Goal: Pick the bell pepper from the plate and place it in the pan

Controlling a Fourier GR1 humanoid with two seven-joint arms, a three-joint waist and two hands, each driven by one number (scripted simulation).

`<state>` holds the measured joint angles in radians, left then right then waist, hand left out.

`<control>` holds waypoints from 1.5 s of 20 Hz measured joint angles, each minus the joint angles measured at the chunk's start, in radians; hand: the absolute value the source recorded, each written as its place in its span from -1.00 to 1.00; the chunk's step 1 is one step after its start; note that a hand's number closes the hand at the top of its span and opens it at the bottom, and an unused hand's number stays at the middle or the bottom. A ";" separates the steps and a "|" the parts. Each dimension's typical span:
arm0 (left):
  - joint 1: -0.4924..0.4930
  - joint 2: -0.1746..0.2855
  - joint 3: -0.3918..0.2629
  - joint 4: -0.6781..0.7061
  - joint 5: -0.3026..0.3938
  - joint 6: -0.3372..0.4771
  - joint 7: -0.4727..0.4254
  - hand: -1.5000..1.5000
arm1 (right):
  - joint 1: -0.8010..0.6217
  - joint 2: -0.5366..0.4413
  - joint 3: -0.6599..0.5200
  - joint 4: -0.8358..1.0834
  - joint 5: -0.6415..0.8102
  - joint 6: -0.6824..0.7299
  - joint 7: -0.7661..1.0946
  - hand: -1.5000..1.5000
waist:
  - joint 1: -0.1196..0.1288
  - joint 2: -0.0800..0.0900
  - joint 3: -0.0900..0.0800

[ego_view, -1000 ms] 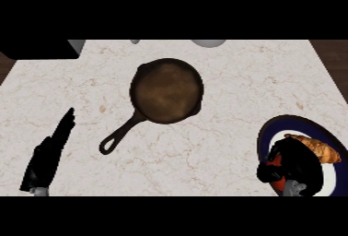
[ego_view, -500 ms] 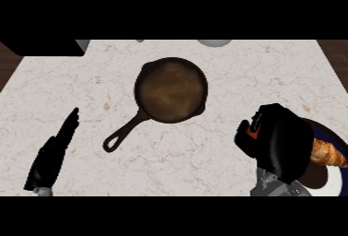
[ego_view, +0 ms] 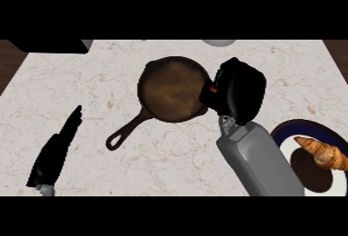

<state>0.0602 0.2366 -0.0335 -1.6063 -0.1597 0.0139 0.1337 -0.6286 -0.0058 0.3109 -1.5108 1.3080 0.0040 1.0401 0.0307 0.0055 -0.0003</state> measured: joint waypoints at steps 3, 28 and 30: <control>0.005 -0.005 -0.006 -0.006 -0.004 -0.003 0.000 0.00 | -0.105 0.001 -0.054 0.153 -0.076 -0.079 -0.017 1.00 | 0.008 0.003 0.000; -0.107 -0.037 -0.044 0.035 -0.033 -0.019 0.013 0.00 | -0.398 0.006 -0.344 0.978 -0.765 -0.601 -0.431 -1.00 | 0.102 0.038 0.004; -0.107 -0.031 -0.038 0.043 -0.028 -0.026 0.009 0.00 | -0.411 0.006 -0.350 0.983 -0.787 -0.676 -0.483 -1.00 | 0.104 0.037 0.003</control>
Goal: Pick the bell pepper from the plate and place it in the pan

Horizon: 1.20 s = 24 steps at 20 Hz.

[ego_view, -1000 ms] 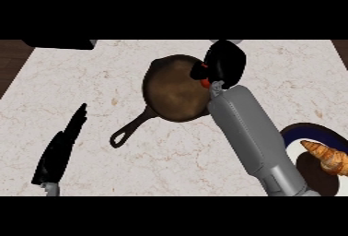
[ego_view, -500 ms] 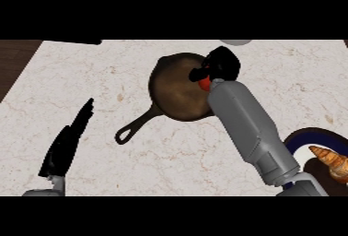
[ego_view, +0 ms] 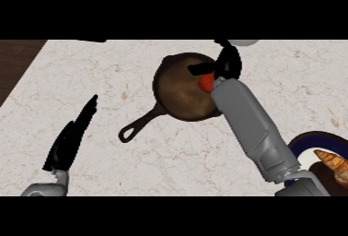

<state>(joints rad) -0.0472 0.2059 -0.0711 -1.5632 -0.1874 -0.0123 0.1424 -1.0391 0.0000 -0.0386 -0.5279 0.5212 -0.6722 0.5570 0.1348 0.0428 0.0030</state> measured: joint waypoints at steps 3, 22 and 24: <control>0.002 0.006 0.008 -0.005 0.004 -0.002 -0.001 0.00 | -0.001 0.000 -0.021 0.002 -0.033 -0.121 -0.081 -1.00 | -0.008 -0.004 0.000; 0.105 0.018 0.082 -0.024 0.016 0.017 -0.002 0.00 | 0.393 -0.020 -0.027 -0.344 -0.203 -0.389 -0.386 -1.00 | -0.140 -0.048 -0.003; 0.120 0.018 0.089 -0.032 0.014 0.019 -0.007 0.00 | 0.487 -0.037 0.002 -0.445 -0.184 -0.375 -0.365 -1.00 | -0.147 -0.050 -0.003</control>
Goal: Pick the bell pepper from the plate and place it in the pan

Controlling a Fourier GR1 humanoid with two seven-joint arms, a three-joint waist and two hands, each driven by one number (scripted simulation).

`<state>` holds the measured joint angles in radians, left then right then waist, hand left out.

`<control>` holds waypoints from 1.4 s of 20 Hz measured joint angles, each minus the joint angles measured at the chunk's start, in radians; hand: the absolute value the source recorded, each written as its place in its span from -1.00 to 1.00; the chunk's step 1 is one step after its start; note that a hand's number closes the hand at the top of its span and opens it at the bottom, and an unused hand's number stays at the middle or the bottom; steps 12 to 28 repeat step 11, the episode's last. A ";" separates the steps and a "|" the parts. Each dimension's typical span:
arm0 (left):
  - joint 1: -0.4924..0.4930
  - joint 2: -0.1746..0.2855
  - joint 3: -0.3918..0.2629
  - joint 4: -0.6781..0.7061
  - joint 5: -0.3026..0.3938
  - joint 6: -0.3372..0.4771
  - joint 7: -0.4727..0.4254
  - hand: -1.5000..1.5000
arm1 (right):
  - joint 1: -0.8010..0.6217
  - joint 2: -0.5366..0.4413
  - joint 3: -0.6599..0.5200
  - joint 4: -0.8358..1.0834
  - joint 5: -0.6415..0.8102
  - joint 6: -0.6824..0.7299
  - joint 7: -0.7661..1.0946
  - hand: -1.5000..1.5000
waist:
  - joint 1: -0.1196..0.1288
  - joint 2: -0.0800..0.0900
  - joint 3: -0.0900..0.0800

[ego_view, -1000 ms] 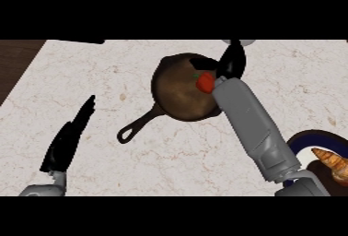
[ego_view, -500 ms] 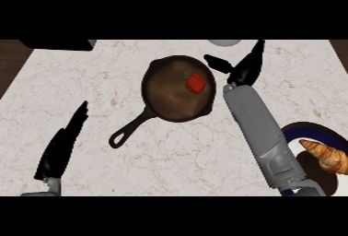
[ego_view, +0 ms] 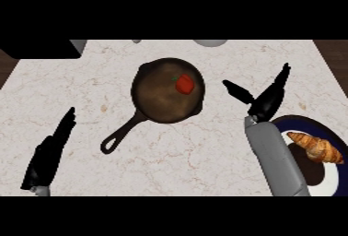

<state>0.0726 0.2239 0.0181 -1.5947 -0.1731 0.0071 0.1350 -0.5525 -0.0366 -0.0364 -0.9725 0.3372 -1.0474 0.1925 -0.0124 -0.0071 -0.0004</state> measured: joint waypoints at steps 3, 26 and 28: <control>0.014 -0.006 0.002 0.003 -0.003 0.002 -0.010 0.00 | 0.155 -0.034 0.039 -0.170 0.010 0.039 0.024 -1.00 | -0.009 -0.002 0.000; 0.018 -0.010 0.012 -0.015 -0.002 -0.016 -0.006 0.00 | 0.518 -0.130 0.084 -0.583 0.003 0.150 0.079 -1.00 | -0.002 0.002 0.000; 0.018 -0.010 0.012 -0.015 -0.002 -0.016 -0.006 0.00 | 0.518 -0.130 0.084 -0.583 0.003 0.150 0.079 -1.00 | -0.002 0.002 0.000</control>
